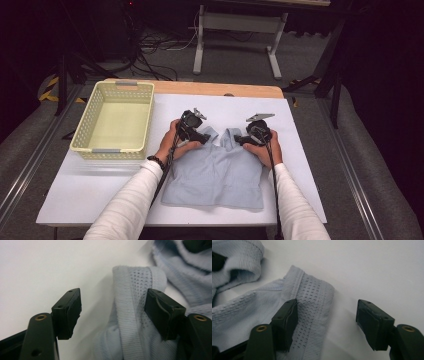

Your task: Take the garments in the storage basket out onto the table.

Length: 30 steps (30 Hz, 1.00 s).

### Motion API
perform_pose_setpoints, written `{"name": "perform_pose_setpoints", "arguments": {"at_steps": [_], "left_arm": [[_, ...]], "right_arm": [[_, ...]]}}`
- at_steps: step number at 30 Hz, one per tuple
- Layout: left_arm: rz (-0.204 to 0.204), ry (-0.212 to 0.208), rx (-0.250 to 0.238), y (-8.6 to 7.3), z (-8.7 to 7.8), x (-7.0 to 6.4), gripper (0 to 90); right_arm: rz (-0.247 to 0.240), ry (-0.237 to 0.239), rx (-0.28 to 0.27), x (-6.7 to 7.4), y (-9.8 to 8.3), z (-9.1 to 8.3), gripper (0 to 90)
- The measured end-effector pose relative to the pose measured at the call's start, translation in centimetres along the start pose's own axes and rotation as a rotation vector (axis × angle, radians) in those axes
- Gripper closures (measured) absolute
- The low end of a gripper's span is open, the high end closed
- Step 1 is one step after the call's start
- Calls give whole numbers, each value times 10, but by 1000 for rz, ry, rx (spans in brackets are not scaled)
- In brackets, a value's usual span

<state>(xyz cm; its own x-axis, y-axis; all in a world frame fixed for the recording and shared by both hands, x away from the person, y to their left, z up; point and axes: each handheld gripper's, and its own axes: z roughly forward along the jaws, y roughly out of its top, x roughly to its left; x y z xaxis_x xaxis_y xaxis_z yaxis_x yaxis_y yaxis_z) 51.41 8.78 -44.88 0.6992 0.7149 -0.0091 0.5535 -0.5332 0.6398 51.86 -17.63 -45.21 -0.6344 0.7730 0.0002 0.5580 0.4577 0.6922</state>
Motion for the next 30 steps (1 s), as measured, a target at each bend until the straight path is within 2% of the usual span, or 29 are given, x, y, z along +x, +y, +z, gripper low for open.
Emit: {"name": "perform_pose_setpoints", "arguments": {"at_steps": [2, 5, 6, 9, 10, 13, 16, 19, 22, 23, 26, 30], "left_arm": [[-11, -27, 1, -1, 4, 1, 333], [11, -58, -4, -1, 3, -1, 456], [23, -72, -5, -1, 3, -1, 517], [50, -108, 7, 1, 2, -5, 701], [54, -111, 8, 2, 2, -5, 761], [67, -83, 9, 3, -1, -7, 816], [60, -42, -56, 6, -12, -6, 840], [39, 3, -138, 11, -30, -4, 843], [-5, 40, -214, 16, -48, 0, 841], [-11, 57, -236, 18, -53, 2, 836], [-18, 106, -276, 23, -65, 4, 821], [-16, 110, -286, 28, -70, 7, 792]], "right_arm": [[8, 25, -5, -1, 0, 1, 421], [2, 50, -11, 1, 0, 1, 535], [-7, 74, -8, 2, 1, 1, 614], [-27, 111, -1, 4, 1, 0, 774], [-30, 123, 2, 5, 1, 0, 794], [-51, 104, 11, 8, 3, -1, 827], [-99, 40, 12, 13, 6, -7, 835], [-103, -23, -66, 12, 12, -23, 838], [-70, -76, -155, 8, 18, -42, 838], [-51, -107, -205, 6, 22, -54, 836], [-38, -126, -236, 3, 26, -63, 835], [-40, -157, -266, 1, 34, -73, 832]]}}
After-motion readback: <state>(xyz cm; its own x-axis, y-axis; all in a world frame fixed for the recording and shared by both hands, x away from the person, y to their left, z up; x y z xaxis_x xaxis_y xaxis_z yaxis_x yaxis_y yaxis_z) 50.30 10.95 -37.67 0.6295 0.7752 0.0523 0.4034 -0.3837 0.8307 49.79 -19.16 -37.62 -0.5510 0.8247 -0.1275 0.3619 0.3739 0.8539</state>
